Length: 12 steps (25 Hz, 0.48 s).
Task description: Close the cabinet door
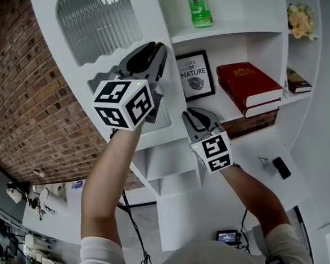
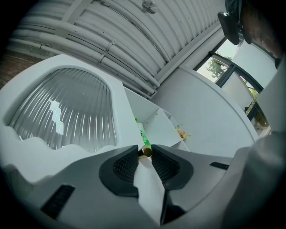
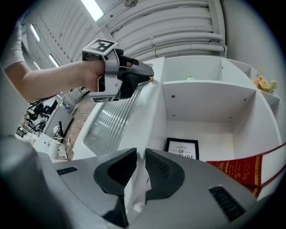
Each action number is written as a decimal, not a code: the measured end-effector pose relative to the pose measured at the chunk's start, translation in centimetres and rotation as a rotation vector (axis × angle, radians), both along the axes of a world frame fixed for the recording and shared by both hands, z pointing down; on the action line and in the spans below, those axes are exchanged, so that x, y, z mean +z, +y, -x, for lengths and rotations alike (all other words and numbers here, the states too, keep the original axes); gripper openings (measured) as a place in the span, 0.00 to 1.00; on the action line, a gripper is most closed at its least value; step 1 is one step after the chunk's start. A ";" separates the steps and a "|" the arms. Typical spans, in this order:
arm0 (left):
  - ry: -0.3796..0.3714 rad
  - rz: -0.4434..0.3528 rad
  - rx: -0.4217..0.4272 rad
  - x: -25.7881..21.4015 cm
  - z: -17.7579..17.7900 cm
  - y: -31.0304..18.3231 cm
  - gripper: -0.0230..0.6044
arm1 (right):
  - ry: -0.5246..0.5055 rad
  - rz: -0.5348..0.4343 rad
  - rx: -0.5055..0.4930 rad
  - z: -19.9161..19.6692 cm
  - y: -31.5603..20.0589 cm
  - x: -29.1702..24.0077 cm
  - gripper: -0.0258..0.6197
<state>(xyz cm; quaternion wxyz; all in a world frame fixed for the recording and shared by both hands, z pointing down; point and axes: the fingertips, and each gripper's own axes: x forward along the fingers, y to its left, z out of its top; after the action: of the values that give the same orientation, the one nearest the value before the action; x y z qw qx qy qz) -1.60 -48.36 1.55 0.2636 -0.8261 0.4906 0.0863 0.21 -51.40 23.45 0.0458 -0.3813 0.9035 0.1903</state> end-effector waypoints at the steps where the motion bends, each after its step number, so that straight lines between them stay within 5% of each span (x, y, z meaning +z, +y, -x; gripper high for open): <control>1: 0.002 0.000 0.003 0.0 0.0 0.0 0.17 | 0.003 0.002 0.001 0.0 0.0 0.0 0.15; 12: 0.009 -0.026 0.030 0.2 0.4 1.5 0.17 | -0.033 0.014 -0.019 -0.9 1.0 -1.5 0.15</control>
<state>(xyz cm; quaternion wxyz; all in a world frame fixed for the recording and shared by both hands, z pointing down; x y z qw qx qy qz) -1.97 -46.86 1.75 0.2708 -0.8293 0.4783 0.1004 1.11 -50.43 21.99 0.0597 -0.3763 0.9075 0.1770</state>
